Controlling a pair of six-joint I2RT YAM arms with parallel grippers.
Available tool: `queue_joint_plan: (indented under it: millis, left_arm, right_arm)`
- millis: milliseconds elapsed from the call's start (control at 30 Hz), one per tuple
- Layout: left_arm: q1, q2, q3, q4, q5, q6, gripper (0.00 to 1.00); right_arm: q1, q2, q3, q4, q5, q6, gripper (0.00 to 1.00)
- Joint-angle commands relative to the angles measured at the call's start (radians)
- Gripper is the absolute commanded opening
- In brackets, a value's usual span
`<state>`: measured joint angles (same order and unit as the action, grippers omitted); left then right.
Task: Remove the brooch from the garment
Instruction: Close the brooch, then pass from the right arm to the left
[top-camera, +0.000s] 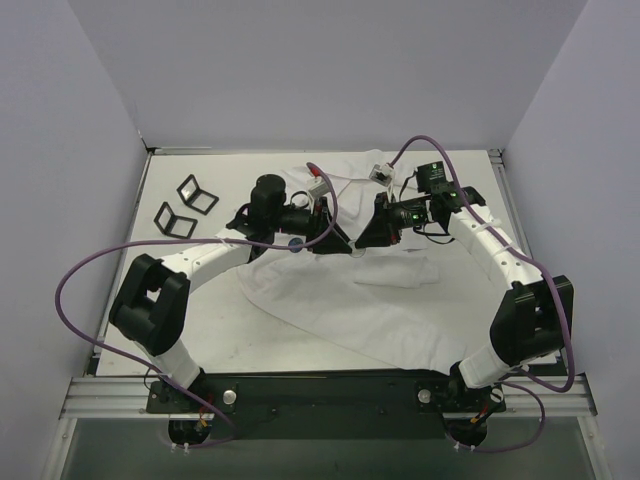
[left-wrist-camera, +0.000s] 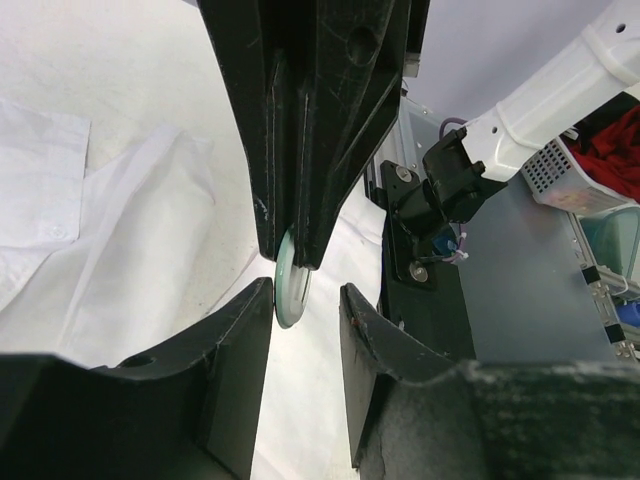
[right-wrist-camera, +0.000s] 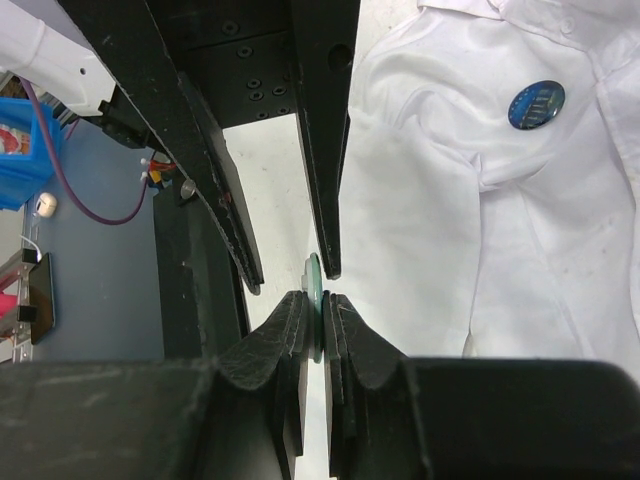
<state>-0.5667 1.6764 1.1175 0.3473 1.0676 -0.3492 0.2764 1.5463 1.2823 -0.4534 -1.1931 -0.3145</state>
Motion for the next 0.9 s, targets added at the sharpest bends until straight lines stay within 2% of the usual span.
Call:
queue_joint_plan:
  millis: [0,300,600,867]
  left_arm:
    - [0.002,-0.010,0.002,0.081,0.031,-0.028,0.42]
    - [-0.007,-0.004,0.008,0.067,0.022,-0.016,0.36]
    - [-0.024,0.009,0.024,0.041,0.028,-0.002,0.26]
    - [-0.032,0.016,0.033,0.036,0.029,-0.002,0.25]
  right_arm:
    - [0.001,-0.028,0.002,-0.005,-0.033,-0.009,0.00]
    - [0.006,-0.028,0.000,-0.005,-0.031,-0.011,0.00]
    - [0.009,-0.028,-0.001,-0.005,-0.025,-0.015,0.00]
    - [0.017,-0.029,-0.003,-0.005,-0.014,-0.021,0.00]
